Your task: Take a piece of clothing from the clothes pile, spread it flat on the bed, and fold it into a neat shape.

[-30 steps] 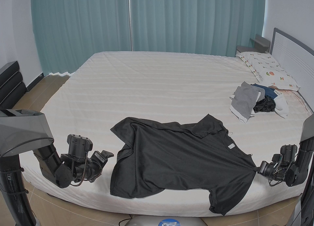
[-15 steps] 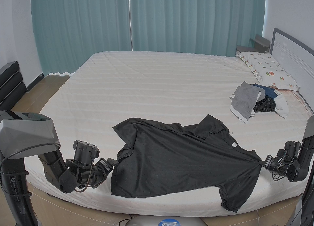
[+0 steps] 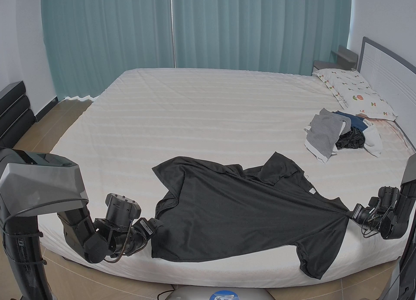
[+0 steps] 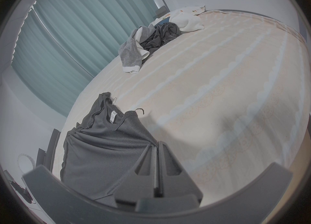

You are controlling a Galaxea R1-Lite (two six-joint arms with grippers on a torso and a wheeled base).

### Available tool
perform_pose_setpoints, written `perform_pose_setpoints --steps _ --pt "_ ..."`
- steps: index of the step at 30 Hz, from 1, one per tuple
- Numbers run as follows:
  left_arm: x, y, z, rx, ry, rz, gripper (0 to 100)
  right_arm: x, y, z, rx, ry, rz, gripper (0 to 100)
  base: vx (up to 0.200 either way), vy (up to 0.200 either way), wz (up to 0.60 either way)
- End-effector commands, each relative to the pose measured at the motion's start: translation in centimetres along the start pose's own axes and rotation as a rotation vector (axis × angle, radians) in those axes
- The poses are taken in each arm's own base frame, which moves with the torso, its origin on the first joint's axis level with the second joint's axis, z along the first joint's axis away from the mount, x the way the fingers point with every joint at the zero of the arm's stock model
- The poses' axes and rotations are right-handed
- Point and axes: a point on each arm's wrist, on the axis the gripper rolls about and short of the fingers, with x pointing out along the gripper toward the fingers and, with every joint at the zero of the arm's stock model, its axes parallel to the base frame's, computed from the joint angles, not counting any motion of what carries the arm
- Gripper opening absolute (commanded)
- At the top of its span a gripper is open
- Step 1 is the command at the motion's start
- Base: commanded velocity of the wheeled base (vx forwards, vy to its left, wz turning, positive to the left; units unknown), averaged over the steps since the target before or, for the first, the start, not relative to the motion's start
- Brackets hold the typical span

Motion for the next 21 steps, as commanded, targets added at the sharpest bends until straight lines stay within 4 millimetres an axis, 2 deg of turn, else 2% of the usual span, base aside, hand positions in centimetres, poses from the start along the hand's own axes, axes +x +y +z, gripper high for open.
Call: perform_pose_setpoints --steps 1,4,5,14,17,21 --pt "0.4 0.2 -0.4 0.008 0.006 0.014 100 0.1 -0.1 -0.2 0.002 0.007 -0.002 0 0.0 0.0 0.0" --pt "0.4 0.0 -0.3 0.005 0.001 0.008 100 0.0 0.0 -0.3 -0.001 0.01 0.001 0 0.0 0.0 0.0" --pt "0.4 0.0 -0.3 0.005 0.001 0.008 100 0.0 0.0 -0.3 0.0 0.011 0.002 100 0.0 0.0 0.0" --pt "0.2 -0.2 0.0 -0.007 -0.004 -0.003 100 -2.4 1.5 0.4 -0.017 -0.015 0.074 100 0.0 0.0 0.0" --pt "0.2 -0.1 -0.1 -0.007 -0.001 -0.001 100 -3.5 2.3 0.2 -0.019 0.011 0.137 100 0.0 0.0 0.0" --pt "0.1 -0.1 -0.1 -0.008 0.0 -0.003 100 -3.9 2.7 -0.3 -0.024 0.031 0.148 100 -0.05 0.0 0.0"
